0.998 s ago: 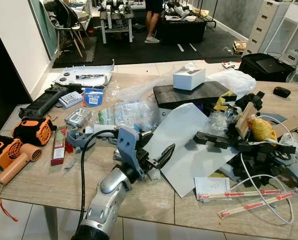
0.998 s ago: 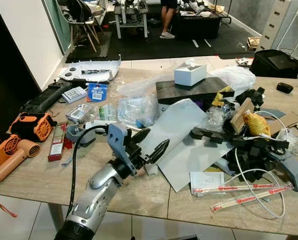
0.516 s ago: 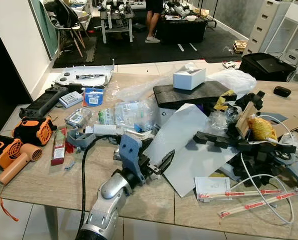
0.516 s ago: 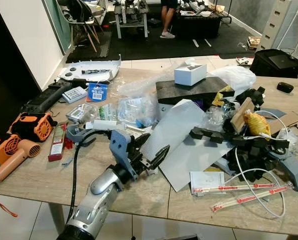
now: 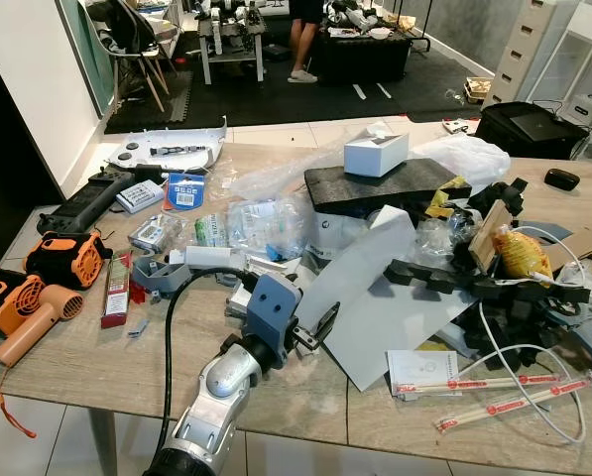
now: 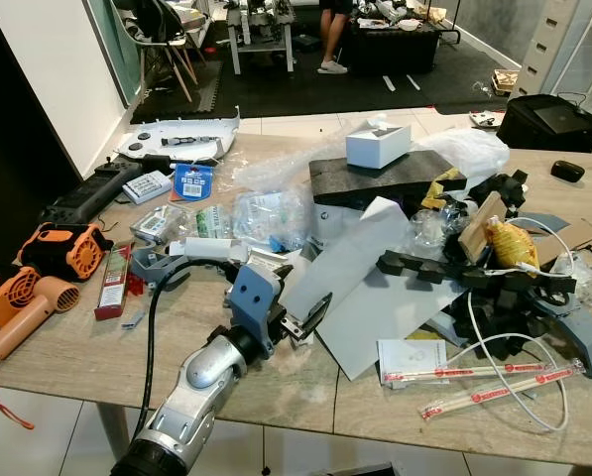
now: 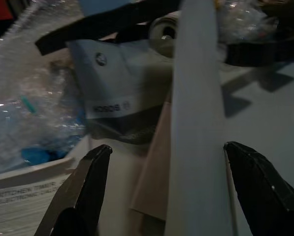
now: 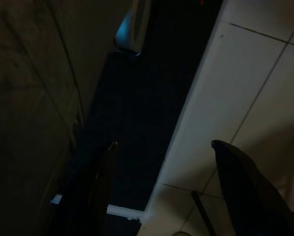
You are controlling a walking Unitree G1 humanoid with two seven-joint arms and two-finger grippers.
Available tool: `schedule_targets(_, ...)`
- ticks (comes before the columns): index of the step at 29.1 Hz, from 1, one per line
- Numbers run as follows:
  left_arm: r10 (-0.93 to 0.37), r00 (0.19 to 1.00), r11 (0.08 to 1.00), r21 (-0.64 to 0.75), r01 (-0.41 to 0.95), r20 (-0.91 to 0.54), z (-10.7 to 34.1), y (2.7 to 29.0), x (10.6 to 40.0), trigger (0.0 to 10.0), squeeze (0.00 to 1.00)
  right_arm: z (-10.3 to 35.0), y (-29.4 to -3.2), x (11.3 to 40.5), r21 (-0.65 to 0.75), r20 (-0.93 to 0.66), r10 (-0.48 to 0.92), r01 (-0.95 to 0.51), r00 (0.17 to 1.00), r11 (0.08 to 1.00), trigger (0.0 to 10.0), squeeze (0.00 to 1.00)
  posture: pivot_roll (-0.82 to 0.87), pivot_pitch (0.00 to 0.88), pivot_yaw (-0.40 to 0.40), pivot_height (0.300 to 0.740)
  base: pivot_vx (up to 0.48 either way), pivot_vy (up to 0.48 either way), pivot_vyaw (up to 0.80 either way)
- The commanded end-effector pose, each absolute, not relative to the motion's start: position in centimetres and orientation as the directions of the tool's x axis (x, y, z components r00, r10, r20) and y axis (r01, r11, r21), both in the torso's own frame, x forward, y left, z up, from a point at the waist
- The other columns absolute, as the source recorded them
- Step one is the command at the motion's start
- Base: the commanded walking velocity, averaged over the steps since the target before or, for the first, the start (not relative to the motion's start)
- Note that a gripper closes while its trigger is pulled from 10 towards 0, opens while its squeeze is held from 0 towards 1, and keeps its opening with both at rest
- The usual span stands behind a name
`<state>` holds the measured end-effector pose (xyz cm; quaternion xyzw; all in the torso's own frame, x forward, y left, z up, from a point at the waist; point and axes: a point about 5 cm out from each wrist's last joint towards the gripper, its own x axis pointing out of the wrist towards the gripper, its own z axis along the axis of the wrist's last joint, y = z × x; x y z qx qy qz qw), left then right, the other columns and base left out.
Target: Picking trash to rubbish bin
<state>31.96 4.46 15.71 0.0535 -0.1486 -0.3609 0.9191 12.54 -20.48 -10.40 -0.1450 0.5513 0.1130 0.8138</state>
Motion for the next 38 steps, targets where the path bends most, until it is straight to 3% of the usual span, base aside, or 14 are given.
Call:
schedule_targets(1,-0.712,0.674,0.702,0.21,0.68,0.199,14.7,4.3,31.5,10.0,0.0,-11.2,-19.8,9.9,-0.053,-0.957,0.052,-0.348,0.286,0.936,10.0,0.0,-0.15,0.288,0.078,0.74,0.0,0.0,0.0)
schedule_targets(10,-0.814,0.528,0.551,0.037,0.833,0.241,14.6,2.0,29.6,10.0,0.0,-11.5,-20.2,8.6,-0.048,-0.963,0.05,-0.353,0.264,0.934,10.0,0.0,-0.16,0.349,0.071,0.74,0.0,0.0,0.0)
schedule_targets(20,-0.812,0.517,0.531,-0.024,0.847,0.269,14.8,1.4,29.7,10.0,0.0,-11.4,-20.9,8.0,-0.054,-0.963,0.041,-0.344,0.265,0.938,10.0,0.0,-0.19,0.38,0.064,0.74,0.0,0.0,0.0)
schedule_targets(21,-0.816,0.511,0.523,-0.031,0.852,0.27,14.8,1.2,29.6,0.0,0.0,-11.4,-21.0,8.0,-0.056,-0.963,0.04,-0.342,0.266,0.938,10.0,0.0,-0.19,0.382,0.064,0.74,0.0,0.0,0.0)
schedule_targets(38,-0.791,0.469,0.436,-0.175,0.883,0.393,16.6,0.3,29.3,0.0,0.0,-11.2,-21.3,8.8,-0.068,-0.957,0.03,-0.325,0.288,0.943,10.0,0.0,-0.2,0.35,0.065,0.74,0.0,0.0,0.0)
